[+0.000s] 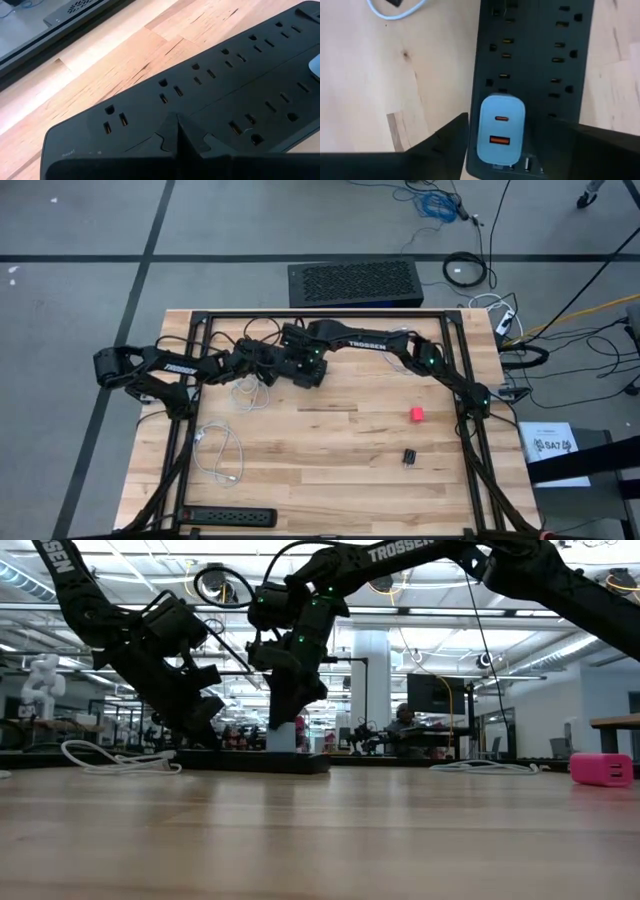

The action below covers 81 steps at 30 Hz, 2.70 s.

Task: Insert USB
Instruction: Insert the light blue charger adapter into the top left black outlet extension, then insert the pink charger adapter into the top left black outlet extension

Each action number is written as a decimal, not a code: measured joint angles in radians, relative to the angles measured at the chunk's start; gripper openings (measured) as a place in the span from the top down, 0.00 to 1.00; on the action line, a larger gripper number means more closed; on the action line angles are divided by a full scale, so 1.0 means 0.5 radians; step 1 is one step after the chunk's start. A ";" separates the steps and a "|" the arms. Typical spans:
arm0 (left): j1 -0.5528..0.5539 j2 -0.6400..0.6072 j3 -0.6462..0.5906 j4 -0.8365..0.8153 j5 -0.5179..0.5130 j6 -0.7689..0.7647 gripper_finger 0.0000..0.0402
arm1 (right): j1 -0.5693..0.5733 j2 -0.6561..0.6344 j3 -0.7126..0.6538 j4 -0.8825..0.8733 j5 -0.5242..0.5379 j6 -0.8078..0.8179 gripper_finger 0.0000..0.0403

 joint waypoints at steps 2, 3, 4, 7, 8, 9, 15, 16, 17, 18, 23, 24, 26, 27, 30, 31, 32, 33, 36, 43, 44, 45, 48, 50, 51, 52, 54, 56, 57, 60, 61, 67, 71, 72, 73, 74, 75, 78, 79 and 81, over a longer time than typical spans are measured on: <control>0.000 0.000 0.001 0.000 0.000 0.000 1.00 | 0.004 -0.015 0.001 0.001 0.004 -0.010 0.52; 0.000 0.000 0.001 0.000 0.000 0.000 1.00 | 0.004 -0.028 0.001 -0.001 0.008 -0.017 0.52; 0.000 0.000 0.001 0.000 0.001 0.000 1.00 | 0.005 -0.047 0.001 0.005 0.012 -0.024 0.51; 0.000 0.000 0.001 0.000 0.001 0.000 1.00 | 0.004 -0.132 0.001 -0.009 0.017 -0.051 0.51; 0.000 0.000 0.001 0.000 0.001 0.000 1.00 | 0.004 -0.161 0.002 -0.011 0.018 -0.081 0.50; 0.000 0.000 0.001 0.000 0.003 0.000 1.00 | 0.004 -0.193 0.002 -0.010 0.018 -0.125 0.50; 0.000 0.000 0.001 0.034 0.031 0.001 1.00 | -0.002 -0.248 0.010 -0.022 0.014 -0.289 0.64; 0.000 0.000 0.001 0.038 0.033 0.000 1.00 | -0.003 -0.230 0.010 -0.034 0.014 -0.311 0.69; 0.000 0.000 0.001 0.040 0.035 0.000 1.00 | -0.003 -0.212 0.010 -0.043 0.015 -0.332 0.74; 0.000 0.000 0.001 0.041 0.036 0.000 1.00 | -0.003 -0.190 0.009 -0.061 0.016 -0.347 0.80; 0.000 0.000 0.001 0.042 0.045 0.000 1.00 | 0.003 -0.111 0.005 -0.113 0.014 -0.375 0.98; 0.000 0.000 0.001 0.042 0.047 0.000 1.00 | 0.007 -0.104 0.005 -0.101 0.013 -0.375 0.97; 0.000 0.000 0.002 0.042 0.048 0.000 1.00 | 0.011 -0.100 -0.004 -0.105 0.013 -0.375 0.97; 0.000 0.000 0.002 0.042 0.049 0.000 1.00 | 0.012 -0.100 -0.032 -0.083 0.012 -0.375 0.97; 0.000 0.000 0.002 0.042 0.049 0.000 1.00 | 0.012 -0.108 -0.124 -0.024 0.009 -0.352 0.99; 0.000 0.000 0.002 0.041 0.049 0.000 1.00 | 0.012 -0.116 -0.164 0.004 0.005 -0.343 0.99; 0.000 0.000 0.002 0.042 0.049 0.000 1.00 | 0.012 -0.121 -0.200 0.047 0.002 -0.337 1.00; 0.000 0.000 0.002 0.041 0.050 0.000 1.00 | 0.012 -0.124 -0.236 0.078 0.001 -0.326 1.00; 0.000 0.000 0.002 0.040 0.050 0.000 1.00 | 0.017 -0.122 -0.270 0.108 0.002 -0.312 0.99; 0.000 0.000 0.002 0.038 0.050 0.001 1.00 | 0.028 -0.196 -0.288 0.187 0.021 -0.298 0.99; 0.000 0.000 0.002 0.039 0.050 0.001 1.00 | 0.028 -0.209 -0.290 0.213 0.045 -0.296 0.99; 0.000 0.000 0.002 0.041 0.050 0.002 1.00 | 0.029 -0.234 -0.290 0.233 0.077 -0.295 0.99; 0.000 0.000 0.002 0.047 0.050 0.017 1.00 | 0.030 -0.359 -0.288 0.193 0.172 -0.297 0.99; 0.000 0.000 0.002 0.048 0.051 0.018 1.00 | 0.029 -0.435 -0.282 0.141 0.247 -0.300 0.99; 0.000 0.000 0.002 0.048 0.054 0.018 1.00 | 0.031 -0.459 -0.282 0.095 0.283 -0.300 0.99; 0.000 0.000 0.002 0.048 0.059 0.017 1.00 | 0.032 -0.481 -0.284 0.061 0.318 -0.301 0.99; 0.000 0.000 0.002 0.050 0.062 0.017 1.00 | 0.033 -0.521 -0.286 0.019 0.366 -0.303 0.99; 0.000 0.000 0.002 0.051 0.062 0.018 1.00 | 0.034 -0.569 -0.286 -0.022 0.379 -0.286 1.00; 0.000 0.000 0.002 0.053 0.063 0.018 1.00 | 0.034 -0.579 -0.282 -0.029 0.384 -0.275 1.00; 0.000 0.000 0.002 0.058 0.064 0.018 1.00 | 0.050 -0.576 -0.366 -0.012 0.383 -0.261 1.00; 0.000 0.000 0.002 0.060 0.065 0.018 1.00 | 0.057 -0.569 -0.421 -0.005 0.383 -0.260 1.00; 0.000 0.000 0.002 0.066 0.072 0.044 1.00 | 0.134 -0.675 -0.943 0.224 0.363 -0.191 1.00; 0.000 0.000 0.002 0.070 0.075 0.059 1.00 | 0.165 -0.947 -1.391 0.546 0.264 -0.050 1.00; 0.000 0.000 0.002 0.070 0.075 0.065 1.00 | 0.167 -1.026 -1.499 0.628 0.260 -0.005 1.00; 0.000 0.000 0.002 0.070 0.076 0.066 1.00 | 0.172 -1.117 -1.621 0.709 0.261 0.046 1.00; 0.000 0.000 0.002 0.072 0.076 0.066 1.00 | 0.173 -1.200 -1.743 0.791 0.261 0.100 1.00; 0.000 0.000 0.002 0.071 0.077 0.066 1.00 | 0.173 -1.281 -1.860 0.878 0.264 0.147 1.00; 0.000 0.000 0.002 0.077 0.082 0.066 1.00 | 0.189 -1.542 -2.213 1.147 0.276 0.228 1.00; 0.000 0.000 0.002 0.080 0.087 0.066 1.00 | 0.202 -1.624 -2.323 1.226 0.279 0.265 1.00; 0.000 0.000 0.002 0.088 0.109 0.066 1.00 | 0.240 -1.768 -2.517 1.305 0.277 0.373 1.00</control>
